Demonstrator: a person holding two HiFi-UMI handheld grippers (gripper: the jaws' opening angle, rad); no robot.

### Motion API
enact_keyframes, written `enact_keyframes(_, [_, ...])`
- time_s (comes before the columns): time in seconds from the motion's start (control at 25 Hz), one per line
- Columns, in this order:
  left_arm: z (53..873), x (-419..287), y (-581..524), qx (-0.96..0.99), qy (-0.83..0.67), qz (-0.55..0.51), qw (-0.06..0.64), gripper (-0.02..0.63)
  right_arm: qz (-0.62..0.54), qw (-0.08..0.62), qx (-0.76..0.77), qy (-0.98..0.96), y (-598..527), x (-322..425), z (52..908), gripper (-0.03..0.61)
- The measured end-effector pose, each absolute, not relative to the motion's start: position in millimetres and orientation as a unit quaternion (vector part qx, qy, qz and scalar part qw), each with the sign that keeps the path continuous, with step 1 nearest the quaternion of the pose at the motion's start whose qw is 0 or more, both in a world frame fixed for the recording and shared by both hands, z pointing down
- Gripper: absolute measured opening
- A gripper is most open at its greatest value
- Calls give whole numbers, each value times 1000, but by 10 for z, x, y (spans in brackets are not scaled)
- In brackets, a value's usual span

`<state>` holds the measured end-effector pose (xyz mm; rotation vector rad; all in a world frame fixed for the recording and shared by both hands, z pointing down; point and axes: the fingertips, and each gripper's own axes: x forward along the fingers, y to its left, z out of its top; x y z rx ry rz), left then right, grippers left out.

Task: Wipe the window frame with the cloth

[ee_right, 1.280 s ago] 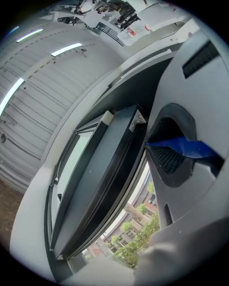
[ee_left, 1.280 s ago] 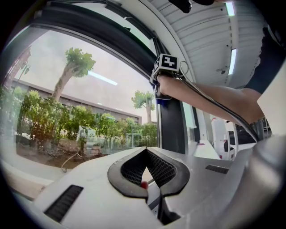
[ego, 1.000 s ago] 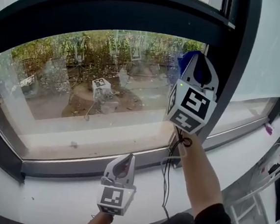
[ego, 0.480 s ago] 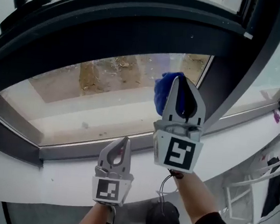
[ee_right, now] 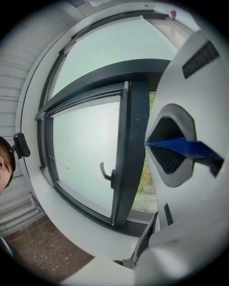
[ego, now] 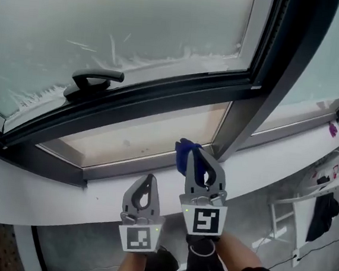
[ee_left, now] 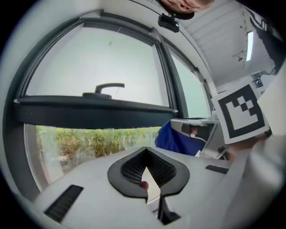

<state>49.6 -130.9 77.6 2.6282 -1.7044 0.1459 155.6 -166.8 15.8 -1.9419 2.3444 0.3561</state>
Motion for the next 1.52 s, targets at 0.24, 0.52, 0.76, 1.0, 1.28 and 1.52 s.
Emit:
enact_keyframes(0.24, [124,350,-555,844,-532,62,30,5,92,-2,-621,778,-786,1360,-346,17])
enact_keyframes(0.52, [-170,496,363,853,-514,80,32,5,76,-6,-581,810,125,1280,-619,17])
enact_keyframes(0.76, [-351,788,780,822,-565,47,45,5,73,-26,-524,848,653,1629,-653,17])
enact_keyframes(1.0, [-549,1305,1276,788,-615,15,30,5,72,-25,-463,883,1086,2135,-705,17])
enact_keyframes(1.28, [-615,1803,1495,773,-633,-18,8,5,71,-2,-426,902,1362,2465,-655,17])
enact_keyframes(1.52, [-620,1875,1616,775,-632,-10,1,5,70,16,-404,912,1550,2391,-632,17])
